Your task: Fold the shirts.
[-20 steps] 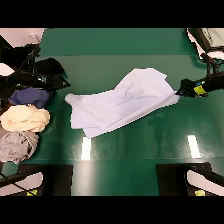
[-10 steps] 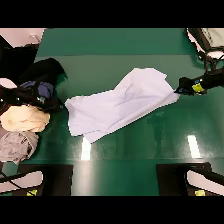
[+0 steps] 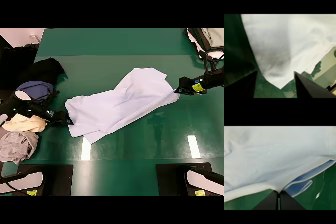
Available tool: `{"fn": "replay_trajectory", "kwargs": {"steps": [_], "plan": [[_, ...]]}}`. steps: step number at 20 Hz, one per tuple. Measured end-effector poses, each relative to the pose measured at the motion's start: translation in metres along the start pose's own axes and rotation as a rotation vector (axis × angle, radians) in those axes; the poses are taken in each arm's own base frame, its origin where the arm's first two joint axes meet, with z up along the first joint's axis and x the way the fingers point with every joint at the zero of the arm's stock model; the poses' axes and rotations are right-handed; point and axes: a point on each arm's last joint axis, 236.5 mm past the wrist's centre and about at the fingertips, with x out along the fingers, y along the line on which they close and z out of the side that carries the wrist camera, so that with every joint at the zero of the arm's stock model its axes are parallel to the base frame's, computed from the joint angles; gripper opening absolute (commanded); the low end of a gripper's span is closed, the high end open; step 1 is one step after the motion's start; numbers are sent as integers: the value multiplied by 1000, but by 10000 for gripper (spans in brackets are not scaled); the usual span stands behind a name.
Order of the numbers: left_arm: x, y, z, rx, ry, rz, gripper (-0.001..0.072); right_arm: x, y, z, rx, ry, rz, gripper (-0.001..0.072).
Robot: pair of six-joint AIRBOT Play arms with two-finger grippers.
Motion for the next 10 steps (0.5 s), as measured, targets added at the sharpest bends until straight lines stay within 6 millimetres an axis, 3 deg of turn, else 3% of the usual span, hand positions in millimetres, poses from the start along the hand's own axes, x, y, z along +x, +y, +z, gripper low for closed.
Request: {"fn": "replay_trajectory", "kwargs": {"steps": [2, 3, 5, 8, 10], "plan": [[7, -6, -3, 12, 19, 10, 548, 0, 0, 0, 0, 0, 0, 14], [10, -8, -4, 10, 25, 16, 461, 0, 0, 0, 0, 2, 0, 14], [16, -5, -2, 16, 22, 53, 32, 0, 0, -1, 0, 5, 0, 14], [17, -8, 2, 13, 10, 63, 30, 0, 1, -3, 0, 13, 2, 14], [7, -16, 14, 37, -23, 66, 30, -6, 4, -3, -7, 0, 6, 14]]}}
